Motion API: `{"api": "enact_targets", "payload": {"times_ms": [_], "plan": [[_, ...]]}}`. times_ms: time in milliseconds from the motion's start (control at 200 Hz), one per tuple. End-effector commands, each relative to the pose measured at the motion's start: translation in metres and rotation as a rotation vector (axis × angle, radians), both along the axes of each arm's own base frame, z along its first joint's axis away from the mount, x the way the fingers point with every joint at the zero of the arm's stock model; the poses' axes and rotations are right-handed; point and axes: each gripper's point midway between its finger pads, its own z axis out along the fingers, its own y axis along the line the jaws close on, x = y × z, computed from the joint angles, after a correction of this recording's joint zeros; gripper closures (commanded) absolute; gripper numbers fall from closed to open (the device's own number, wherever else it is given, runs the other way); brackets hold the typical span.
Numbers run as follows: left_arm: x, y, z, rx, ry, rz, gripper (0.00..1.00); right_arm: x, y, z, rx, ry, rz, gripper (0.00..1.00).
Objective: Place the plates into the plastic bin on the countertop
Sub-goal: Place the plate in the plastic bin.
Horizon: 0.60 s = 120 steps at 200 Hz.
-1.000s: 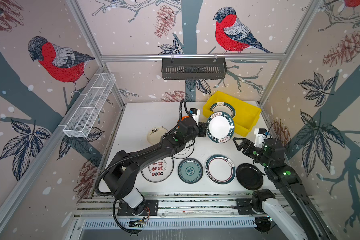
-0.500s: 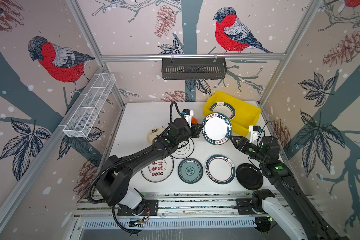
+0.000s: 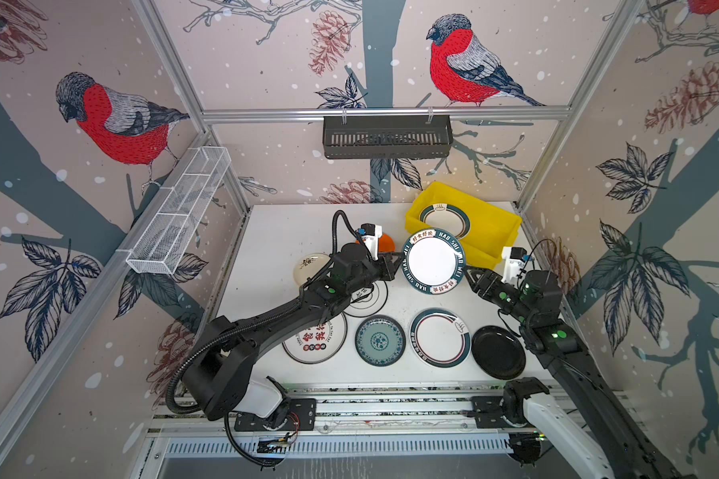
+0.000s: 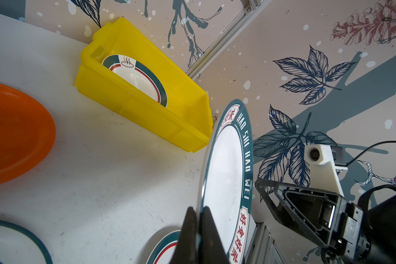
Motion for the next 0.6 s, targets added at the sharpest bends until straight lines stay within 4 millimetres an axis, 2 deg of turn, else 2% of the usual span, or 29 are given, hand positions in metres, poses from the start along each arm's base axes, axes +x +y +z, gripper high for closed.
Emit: {"api": "enact_targets", "payload": {"times_ms": [0, 180, 385, 495, 595], "plan": [[-0.004, -0.004, 0.033, -0.113, -0.068, -0.033, 1.0, 0.002, 0.004, 0.01, -0.005, -0.057, 0.031, 0.5], [-0.013, -0.011, 0.04, -0.197, -0.075, -0.105, 1.0, 0.001, 0.015, 0.013, 0.011, -0.067, 0.095, 0.51], [-0.012, -0.017, 0.031, -0.213, -0.048, -0.131, 1.0, -0.005, 0.019, 0.025, 0.044, -0.113, 0.124, 0.62], [-0.012, -0.023, 0.03, -0.232, -0.042, -0.158, 1.0, -0.007, 0.019, 0.026, 0.069, -0.12, 0.122, 0.74], [-0.012, -0.027, 0.031, -0.256, -0.037, -0.178, 1.0, -0.008, 0.02, 0.025, 0.084, -0.113, 0.128, 0.76]]}}
